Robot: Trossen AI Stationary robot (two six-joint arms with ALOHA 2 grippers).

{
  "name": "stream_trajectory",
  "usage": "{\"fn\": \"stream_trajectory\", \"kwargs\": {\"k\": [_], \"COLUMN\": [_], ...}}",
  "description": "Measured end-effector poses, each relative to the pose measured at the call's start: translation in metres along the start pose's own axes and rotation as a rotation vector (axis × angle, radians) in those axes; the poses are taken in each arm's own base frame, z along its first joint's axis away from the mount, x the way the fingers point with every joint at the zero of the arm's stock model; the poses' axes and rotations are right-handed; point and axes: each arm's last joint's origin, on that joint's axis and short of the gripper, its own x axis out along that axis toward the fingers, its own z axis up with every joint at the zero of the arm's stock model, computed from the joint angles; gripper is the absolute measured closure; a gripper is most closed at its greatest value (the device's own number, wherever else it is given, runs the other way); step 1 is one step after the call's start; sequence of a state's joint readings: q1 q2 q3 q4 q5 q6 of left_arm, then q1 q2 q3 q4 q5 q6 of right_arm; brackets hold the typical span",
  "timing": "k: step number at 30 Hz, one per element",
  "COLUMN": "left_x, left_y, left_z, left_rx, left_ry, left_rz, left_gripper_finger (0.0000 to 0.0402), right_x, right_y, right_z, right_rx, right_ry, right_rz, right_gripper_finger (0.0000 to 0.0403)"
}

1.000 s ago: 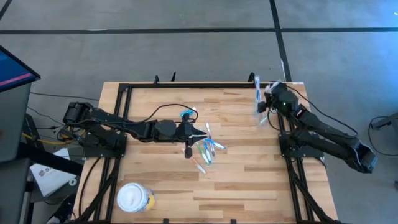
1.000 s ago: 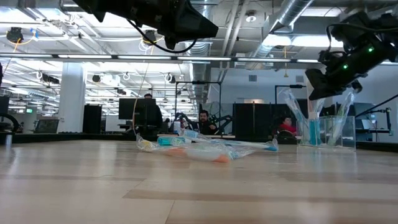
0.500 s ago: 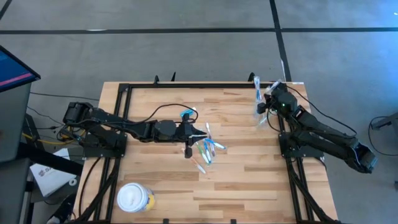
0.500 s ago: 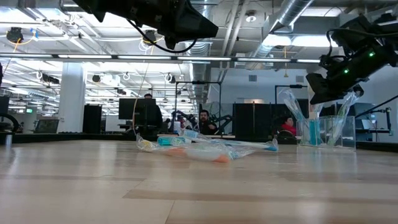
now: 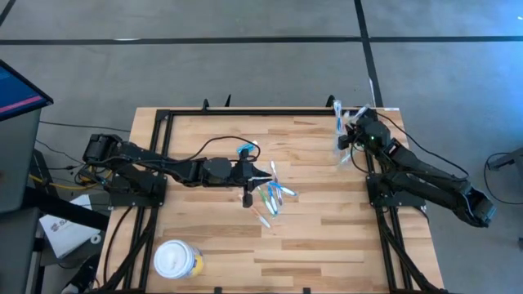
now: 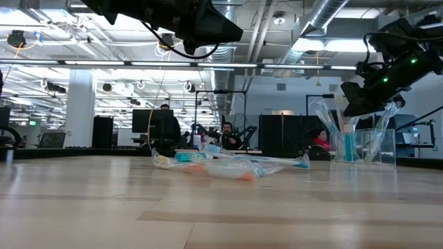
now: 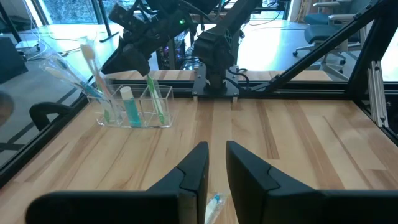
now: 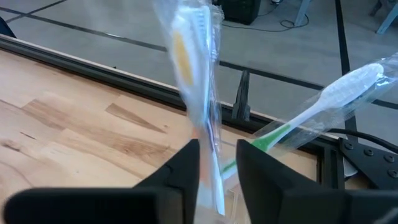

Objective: Pick & Place toothbrushing station
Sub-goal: Put the orange toothbrush into the transparent organizer

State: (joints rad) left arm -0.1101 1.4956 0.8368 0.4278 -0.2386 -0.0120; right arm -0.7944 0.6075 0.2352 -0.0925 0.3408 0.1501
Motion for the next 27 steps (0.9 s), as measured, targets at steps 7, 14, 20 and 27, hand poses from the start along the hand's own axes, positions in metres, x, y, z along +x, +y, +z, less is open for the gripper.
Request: {"fn": "stream_trajectory", "kwargs": {"k": [7,14,20,27], "left_x": [0.0,0.0,0.0,0.0], "left_y": [0.0,0.0,0.0,0.002], "left_z": [0.0,0.0,-0.002,-0.01], "left_rx": [0.0,0.0,0.005,0.032], "left_ry": [0.0,0.0,0.018,0.104], "left_rz": [0.0,0.0,0.002,0.034], "left_gripper_finger": [0.0352,0.0352,0.0352,0.0352], "right_x": [-0.002,-0.007,-0.013,-0.022], "right_y": [0.0,0.006,0.014,0.027], "right_z": [0.006,0.017,0.025,0.029], "right_rx": [0.006,-0.009,-0.042,-0.086], "right_ry": [-0.018,-0.028,-0.038,-0.04], "right_rz": [0.002,0.04,0.095,0.188], "right_gripper_finger": [0.0272,0.0282,0.0289,0.029]}}
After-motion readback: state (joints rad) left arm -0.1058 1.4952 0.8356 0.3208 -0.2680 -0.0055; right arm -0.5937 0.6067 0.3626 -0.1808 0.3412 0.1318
